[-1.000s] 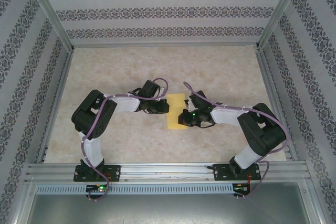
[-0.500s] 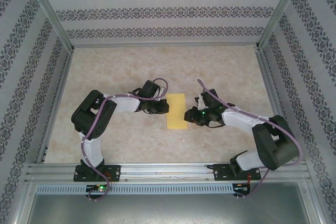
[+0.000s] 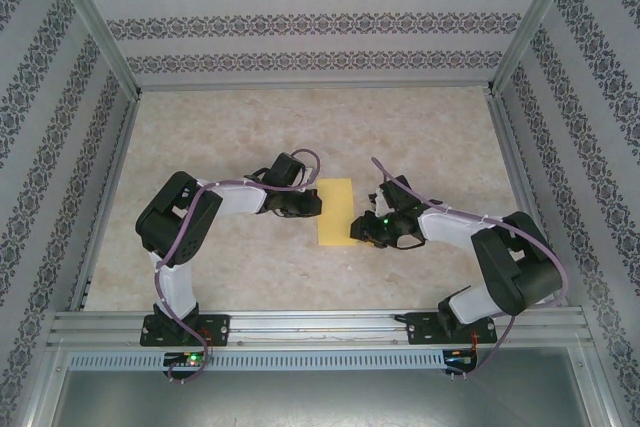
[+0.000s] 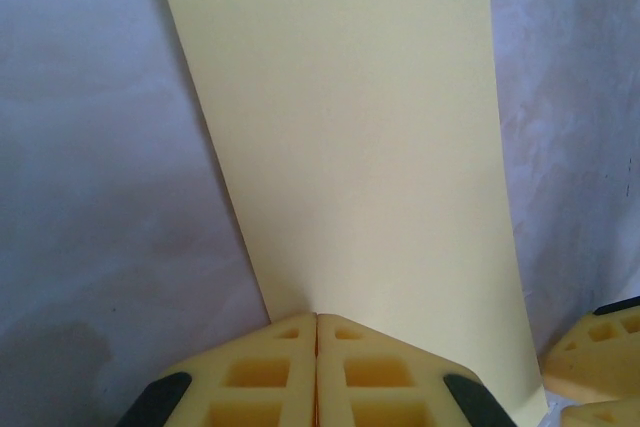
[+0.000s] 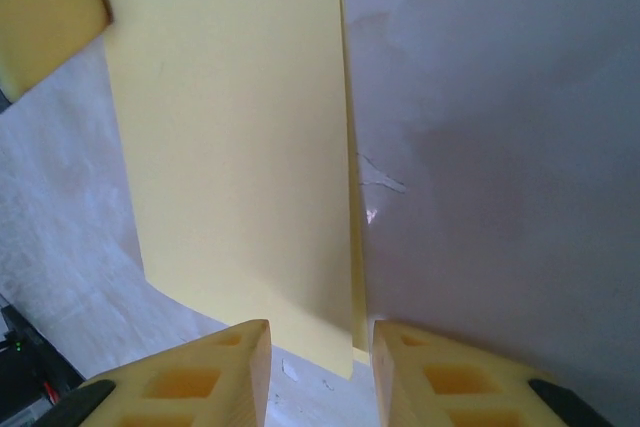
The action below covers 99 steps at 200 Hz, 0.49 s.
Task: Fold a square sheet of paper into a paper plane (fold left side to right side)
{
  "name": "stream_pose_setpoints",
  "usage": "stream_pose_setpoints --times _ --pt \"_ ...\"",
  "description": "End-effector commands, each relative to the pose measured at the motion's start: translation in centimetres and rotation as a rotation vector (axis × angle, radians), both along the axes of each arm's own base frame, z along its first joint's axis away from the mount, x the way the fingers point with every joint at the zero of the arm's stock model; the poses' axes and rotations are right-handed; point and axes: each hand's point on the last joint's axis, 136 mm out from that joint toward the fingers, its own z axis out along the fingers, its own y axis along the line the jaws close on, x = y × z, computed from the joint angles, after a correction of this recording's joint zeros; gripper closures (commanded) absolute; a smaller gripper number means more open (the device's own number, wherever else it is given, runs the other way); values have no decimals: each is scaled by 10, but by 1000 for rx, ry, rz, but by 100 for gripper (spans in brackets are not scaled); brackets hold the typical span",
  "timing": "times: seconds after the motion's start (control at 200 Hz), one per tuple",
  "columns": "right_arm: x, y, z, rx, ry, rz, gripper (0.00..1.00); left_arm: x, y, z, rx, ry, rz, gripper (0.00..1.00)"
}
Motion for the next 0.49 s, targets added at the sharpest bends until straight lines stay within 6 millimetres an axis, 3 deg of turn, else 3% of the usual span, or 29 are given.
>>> stream_pose_setpoints --times 0.0,0.49 --pt "-2 7 -3 17 9 18 68 -17 13 -20 81 46 3 93" --pt "12 9 14 60 -48 -8 74 -17 12 -18 79 43 3 93"
